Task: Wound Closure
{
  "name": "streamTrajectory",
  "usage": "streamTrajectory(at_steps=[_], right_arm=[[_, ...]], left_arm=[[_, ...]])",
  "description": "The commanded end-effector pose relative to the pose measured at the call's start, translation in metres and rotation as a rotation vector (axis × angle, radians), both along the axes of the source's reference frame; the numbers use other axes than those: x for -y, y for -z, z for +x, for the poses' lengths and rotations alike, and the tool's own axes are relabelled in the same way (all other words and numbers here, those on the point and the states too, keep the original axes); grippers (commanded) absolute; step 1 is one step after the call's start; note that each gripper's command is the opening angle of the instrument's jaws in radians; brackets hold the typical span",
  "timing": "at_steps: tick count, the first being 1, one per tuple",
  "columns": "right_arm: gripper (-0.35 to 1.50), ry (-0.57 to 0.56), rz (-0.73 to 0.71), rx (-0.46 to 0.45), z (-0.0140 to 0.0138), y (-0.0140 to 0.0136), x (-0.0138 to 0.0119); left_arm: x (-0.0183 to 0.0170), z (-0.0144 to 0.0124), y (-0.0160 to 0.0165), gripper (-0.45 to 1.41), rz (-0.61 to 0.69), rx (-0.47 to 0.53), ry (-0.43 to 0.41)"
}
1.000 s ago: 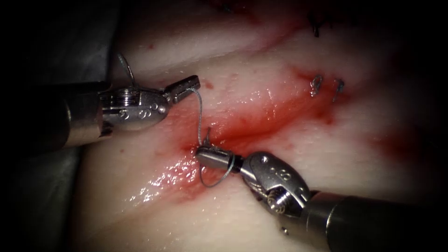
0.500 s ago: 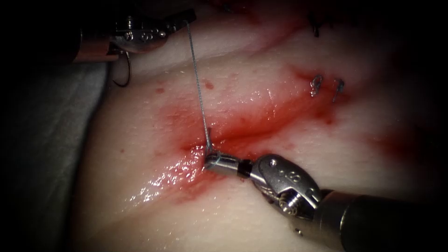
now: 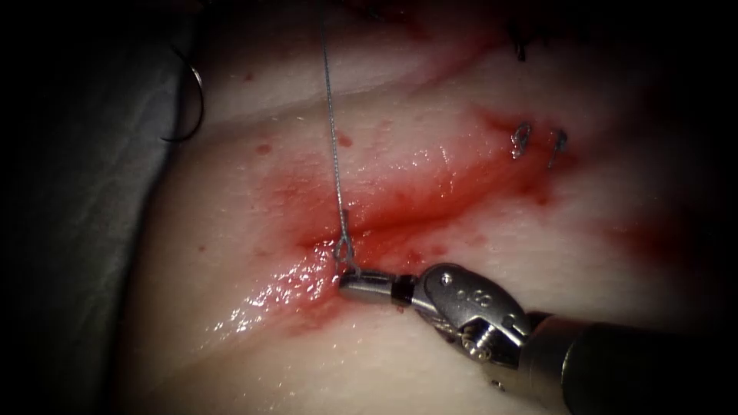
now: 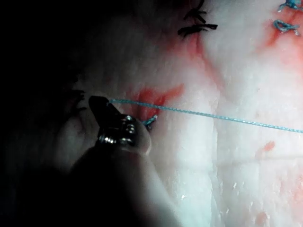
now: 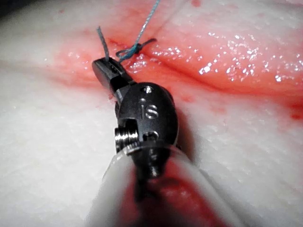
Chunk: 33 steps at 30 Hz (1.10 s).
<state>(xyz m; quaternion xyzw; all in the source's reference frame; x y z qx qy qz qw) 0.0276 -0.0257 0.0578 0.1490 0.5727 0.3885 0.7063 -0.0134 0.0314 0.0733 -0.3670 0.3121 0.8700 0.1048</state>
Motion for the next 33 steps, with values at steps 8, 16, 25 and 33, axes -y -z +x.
streamTrajectory(at_steps=[8, 16, 25, 33], right_arm=[[-0.35, 0.063, 0.003, -0.007, 0.0011, -0.0007, 0.0017], [-0.35, 0.106, 0.001, 0.045, 0.0013, -0.0016, 0.0039], [-0.35, 0.128, -0.005, 0.072, 0.0017, -0.0010, 0.0066], [-0.35, 0.150, -0.001, 0.078, 0.0016, -0.0007, 0.0079]], left_arm=[[-0.0026, -0.0007, -0.0012, -0.45, -0.056, -0.030, 0.017], [-0.0048, -0.0013, -0.0018, -0.45, -0.115, -0.085, 0.012], [-0.0070, -0.0016, -0.0024, -0.45, -0.180, -0.132, 0.042], [-0.0095, -0.0020, -0.0018, -0.45, -0.226, -0.188, 0.064]])
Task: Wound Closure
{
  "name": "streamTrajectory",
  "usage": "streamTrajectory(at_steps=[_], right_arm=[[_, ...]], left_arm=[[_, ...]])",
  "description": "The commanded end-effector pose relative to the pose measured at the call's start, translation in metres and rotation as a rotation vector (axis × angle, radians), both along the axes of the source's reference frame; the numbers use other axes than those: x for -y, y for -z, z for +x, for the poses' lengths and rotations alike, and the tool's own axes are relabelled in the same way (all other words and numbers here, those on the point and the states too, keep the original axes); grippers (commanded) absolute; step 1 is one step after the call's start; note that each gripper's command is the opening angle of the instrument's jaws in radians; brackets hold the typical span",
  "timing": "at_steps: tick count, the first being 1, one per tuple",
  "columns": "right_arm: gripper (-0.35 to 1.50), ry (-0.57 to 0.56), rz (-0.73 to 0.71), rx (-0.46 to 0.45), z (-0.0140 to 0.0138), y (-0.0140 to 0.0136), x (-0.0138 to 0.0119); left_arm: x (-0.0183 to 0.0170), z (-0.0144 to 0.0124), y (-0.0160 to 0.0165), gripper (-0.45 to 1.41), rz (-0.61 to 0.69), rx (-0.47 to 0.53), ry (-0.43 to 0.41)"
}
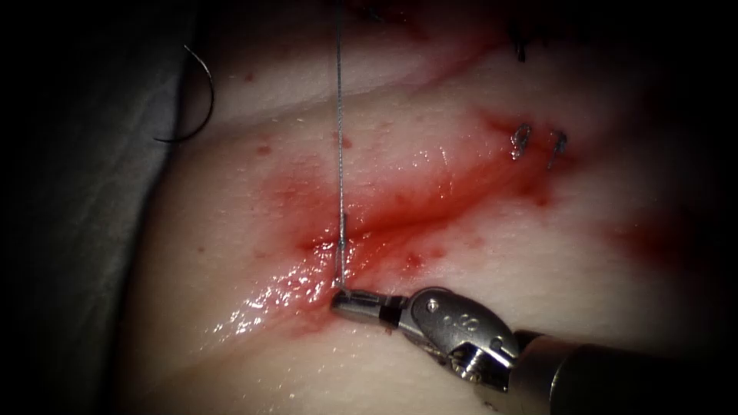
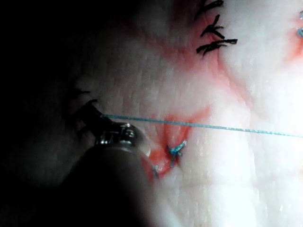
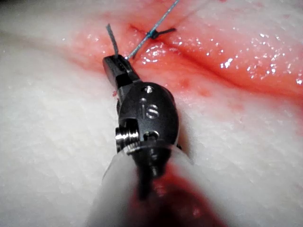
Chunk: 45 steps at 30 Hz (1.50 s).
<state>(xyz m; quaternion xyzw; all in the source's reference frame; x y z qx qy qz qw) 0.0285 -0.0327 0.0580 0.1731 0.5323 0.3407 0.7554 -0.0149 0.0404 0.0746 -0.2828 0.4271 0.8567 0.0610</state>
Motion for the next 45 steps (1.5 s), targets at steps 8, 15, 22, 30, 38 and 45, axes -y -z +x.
streamTrajectory(at_steps=[8, 15, 22, 30, 38, 45], right_arm=[[-0.35, 0.032, 0.027, -0.001, 0.0009, 0.0004, 0.0033], [-0.35, 0.059, 0.038, 0.012, 0.0007, 0.0003, 0.0057], [-0.35, 0.051, 0.047, 0.017, -0.0002, 0.0006, 0.0065], [-0.35, 0.043, 0.065, 0.020, -0.0002, 0.0002, 0.0075], [-0.35, -0.106, -0.019, 0.058, 0.0008, 0.0013, 0.0037], [-0.35, -0.136, -0.051, 0.064, 0.0011, 0.0017, -0.0009]], left_arm=[[-0.0022, -0.0004, 0.0000, -0.45, -0.006, -0.007, 0.009], [-0.0026, -0.0007, 0.0001, -0.45, -0.015, -0.034, 0.003], [-0.0036, -0.0009, 0.0003, -0.45, -0.021, -0.046, 0.010], [-0.0039, -0.0009, 0.0004, -0.45, -0.020, -0.046, 0.014], [-0.0013, -0.0014, 0.0001, -0.45, -0.029, 0.012, 0.002], [0.0012, -0.0014, 0.0020, -0.45, -0.012, 0.059, -0.022]])
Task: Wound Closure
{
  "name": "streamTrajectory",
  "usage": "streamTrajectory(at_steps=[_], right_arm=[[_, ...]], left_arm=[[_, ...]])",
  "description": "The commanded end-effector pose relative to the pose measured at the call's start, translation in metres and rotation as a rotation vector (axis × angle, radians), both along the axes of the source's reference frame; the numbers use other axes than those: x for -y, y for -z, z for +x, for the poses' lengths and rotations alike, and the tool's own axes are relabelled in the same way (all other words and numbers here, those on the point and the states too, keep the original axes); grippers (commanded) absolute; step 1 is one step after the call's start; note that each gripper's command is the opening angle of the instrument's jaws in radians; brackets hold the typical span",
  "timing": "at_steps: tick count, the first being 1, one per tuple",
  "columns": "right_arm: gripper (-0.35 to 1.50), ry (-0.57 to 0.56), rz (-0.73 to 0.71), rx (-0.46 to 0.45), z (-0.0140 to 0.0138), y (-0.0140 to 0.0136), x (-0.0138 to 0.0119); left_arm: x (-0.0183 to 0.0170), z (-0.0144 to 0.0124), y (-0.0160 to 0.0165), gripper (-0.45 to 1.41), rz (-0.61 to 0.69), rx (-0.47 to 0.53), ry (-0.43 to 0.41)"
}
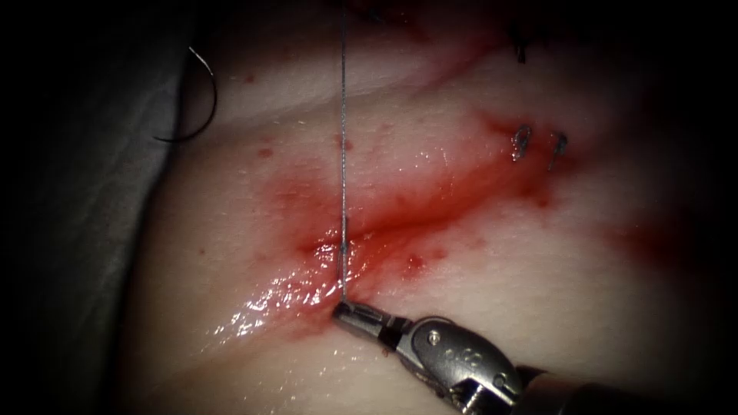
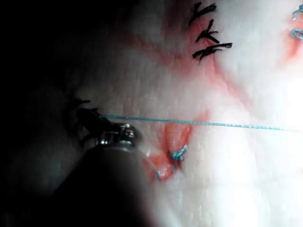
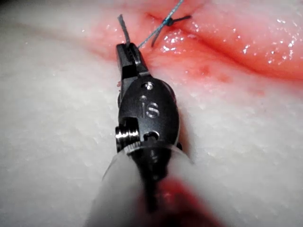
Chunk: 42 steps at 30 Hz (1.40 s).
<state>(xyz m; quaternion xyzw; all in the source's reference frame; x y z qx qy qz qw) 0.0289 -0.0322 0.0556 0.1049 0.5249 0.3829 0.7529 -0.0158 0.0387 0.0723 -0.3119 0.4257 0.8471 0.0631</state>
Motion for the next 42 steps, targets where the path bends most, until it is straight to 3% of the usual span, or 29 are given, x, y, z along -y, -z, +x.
streamTrajectory(at_steps=[1, 7, 10, 13, 18, 21, 24, 27, 33, 42], right_arm=[[-0.35, 0.003, 0.005, -0.009, 0.0007, -0.0007, -0.0008], [0.54, 0.007, 0.007, -0.023, 0.0003, -0.0008, -0.0013], [1.15, -0.006, 0.007, -0.050, 0.0002, 0.0005, -0.0014], [1.28, -0.017, 0.011, -0.068, 0.0000, 0.0015, -0.0018], [1.47, -0.078, 0.018, -0.110, -0.0009, 0.0044, -0.0034], [1.38, -0.109, 0.037, -0.130, -0.0022, 0.0063, -0.0057], [1.33, -0.116, 0.045, -0.126, -0.0025, 0.0064, -0.0066], [1.33, -0.145, 0.105, -0.123, -0.0026, 0.0056, -0.0080], [1.48, -0.137, 0.148, -0.012, -0.0014, 0.0023, -0.0108], [1.48, -0.101, 0.165, 0.044, 0.0015, -0.0014, -0.0117]], left_arm=[[-0.0001, -0.0004, -0.0001, -0.45, -0.005, 0.009, -0.007], [0.0025, 0.0001, 0.0024, -0.45, -0.009, 0.050, -0.026], [0.0040, 0.0006, 0.0045, -0.45, -0.019, 0.093, -0.033], [0.0048, 0.0007, 0.0058, -0.45, -0.019, 0.110, -0.035], [0.0065, 0.0008, 0.0093, -0.45, -0.023, 0.150, -0.032], [0.0073, 0.0007, 0.0119, -0.45, -0.024, 0.177, -0.026], [0.0074, 0.0007, 0.0131, -0.45, -0.018, 0.192, -0.017], [0.0074, 0.0007, 0.0148, -0.45, -0.028, 0.198, -0.016], [0.0078, 0.0006, 0.0174, -0.45, -0.029, 0.212, -0.018], [0.0081, 0.0004, 0.0179, -0.45, -0.038, 0.217, -0.025]])
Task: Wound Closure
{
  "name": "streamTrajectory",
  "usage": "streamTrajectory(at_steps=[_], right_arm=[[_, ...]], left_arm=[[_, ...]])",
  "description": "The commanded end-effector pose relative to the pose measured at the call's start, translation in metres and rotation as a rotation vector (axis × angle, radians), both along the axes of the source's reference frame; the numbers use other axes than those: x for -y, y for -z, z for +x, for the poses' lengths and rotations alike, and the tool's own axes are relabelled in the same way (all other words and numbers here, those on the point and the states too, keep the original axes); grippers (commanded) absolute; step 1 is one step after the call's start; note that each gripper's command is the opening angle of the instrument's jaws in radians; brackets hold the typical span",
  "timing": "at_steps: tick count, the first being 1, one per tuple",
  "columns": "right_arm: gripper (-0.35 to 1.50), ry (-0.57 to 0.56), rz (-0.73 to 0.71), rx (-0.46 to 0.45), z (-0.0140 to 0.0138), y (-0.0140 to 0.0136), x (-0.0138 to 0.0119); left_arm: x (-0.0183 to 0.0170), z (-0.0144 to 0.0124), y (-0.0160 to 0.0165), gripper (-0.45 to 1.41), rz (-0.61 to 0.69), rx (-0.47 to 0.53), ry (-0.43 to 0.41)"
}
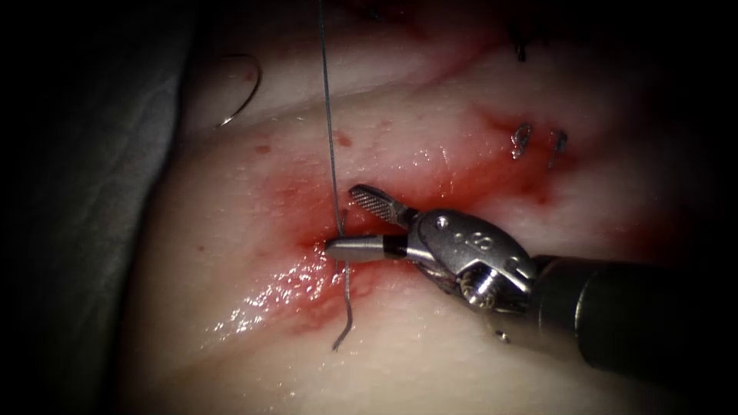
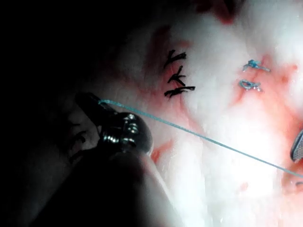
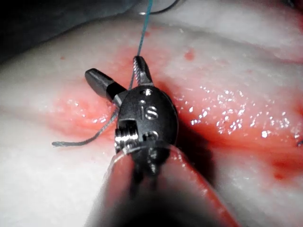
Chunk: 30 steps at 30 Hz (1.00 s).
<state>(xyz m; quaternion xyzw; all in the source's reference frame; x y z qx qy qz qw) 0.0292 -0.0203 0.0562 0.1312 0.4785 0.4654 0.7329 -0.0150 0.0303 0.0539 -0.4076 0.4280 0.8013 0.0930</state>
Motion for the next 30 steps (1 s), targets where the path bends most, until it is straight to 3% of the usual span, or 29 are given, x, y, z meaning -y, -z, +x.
streamTrajectory(at_steps=[1, 10, 21, 30], right_arm=[[1.48, 0.002, -0.001, -0.002, 0.0012, -0.0008, 0.0002], [1.48, 0.023, -0.016, 0.026, 0.0030, -0.0041, -0.0007], [1.47, 0.030, -0.026, 0.028, 0.0027, -0.0043, -0.0010], [1.47, 0.030, -0.030, 0.021, 0.0043, -0.0047, -0.0016]], left_arm=[[-0.0004, -0.0004, -0.0005, -0.45, -0.002, 0.001, -0.001], [0.0001, -0.0006, 0.0001, -0.45, -0.002, 0.010, -0.006], [0.0005, -0.0007, 0.0005, -0.45, -0.002, 0.014, -0.008], [0.0009, -0.0014, 0.0011, -0.45, -0.004, 0.017, -0.003]])
